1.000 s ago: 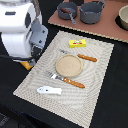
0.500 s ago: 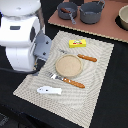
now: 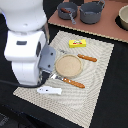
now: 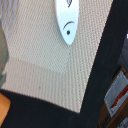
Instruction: Interact with the objects in diverse but meaningful ways.
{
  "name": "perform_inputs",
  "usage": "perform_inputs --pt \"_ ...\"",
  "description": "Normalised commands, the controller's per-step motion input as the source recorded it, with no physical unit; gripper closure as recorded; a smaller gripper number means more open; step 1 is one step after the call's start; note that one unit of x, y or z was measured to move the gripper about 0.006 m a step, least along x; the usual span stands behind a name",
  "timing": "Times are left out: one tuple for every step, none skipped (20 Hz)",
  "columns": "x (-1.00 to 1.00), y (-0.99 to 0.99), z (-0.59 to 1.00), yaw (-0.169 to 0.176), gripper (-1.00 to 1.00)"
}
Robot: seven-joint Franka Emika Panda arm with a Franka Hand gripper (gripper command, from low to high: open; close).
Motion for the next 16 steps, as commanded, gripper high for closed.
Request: perform_inputs --pt "0.71 -0.17 -0.06 0.026 -1.00" --pt "0.54 -0.08 -0.10 0.039 -1.00" --pt "0.49 -0.06 -0.10 0.052 -1.00" --pt "0.46 -0.03 -0.12 0.055 -1.00" --pt "0.44 -0.01 -0.15 0.056 -1.00" --pt "0.42 -0.02 -0.18 0.056 -1.00" --pt "0.43 -0.02 -0.20 0.056 -1.00" --pt "0.41 -0.01 -0.23 0.056 -1.00" --pt "0.38 0.00 -0.23 0.055 -1.00" --pt "0.32 0.00 -0.25 0.052 -1.00" --pt "0.32 0.00 -0.22 0.051 -1.00" --pt "0.31 0.02 -0.20 0.060 -1.00" --pt "0.25 0.03 -0.20 0.063 -1.00" --pt "0.25 0.00 -0.17 0.064 -1.00" --pt "0.20 0.00 -0.19 0.060 -1.00" --pt "0.22 -0.01 -0.18 0.051 -1.00"
